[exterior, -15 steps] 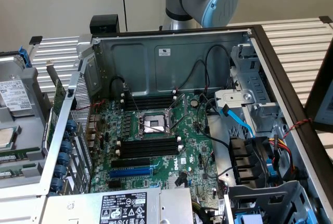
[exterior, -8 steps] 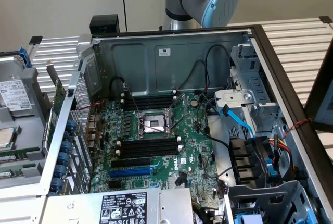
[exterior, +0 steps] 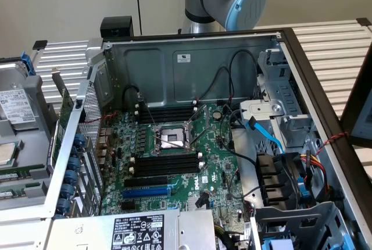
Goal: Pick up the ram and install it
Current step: 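Pick up the ram and move it above insertion slot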
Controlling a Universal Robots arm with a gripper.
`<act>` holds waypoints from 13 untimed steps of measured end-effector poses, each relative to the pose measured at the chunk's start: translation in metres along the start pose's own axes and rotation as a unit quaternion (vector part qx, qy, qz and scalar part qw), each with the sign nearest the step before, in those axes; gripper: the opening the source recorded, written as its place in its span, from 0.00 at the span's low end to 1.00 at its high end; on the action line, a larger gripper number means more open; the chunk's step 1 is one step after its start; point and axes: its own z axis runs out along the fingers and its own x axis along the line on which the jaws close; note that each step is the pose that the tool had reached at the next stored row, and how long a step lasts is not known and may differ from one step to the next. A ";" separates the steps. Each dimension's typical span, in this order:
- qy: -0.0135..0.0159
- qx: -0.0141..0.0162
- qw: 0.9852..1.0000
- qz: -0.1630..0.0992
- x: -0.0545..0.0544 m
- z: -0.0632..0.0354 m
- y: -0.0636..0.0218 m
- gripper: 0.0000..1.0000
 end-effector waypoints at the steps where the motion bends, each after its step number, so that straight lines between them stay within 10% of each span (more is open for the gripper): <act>1: 0.000 0.000 1.000 -0.009 0.000 0.0017 0.0000 0.42; 13: 0.000 0.003 1.000 -0.025 0.010 0.0223 0.0001 0.42</act>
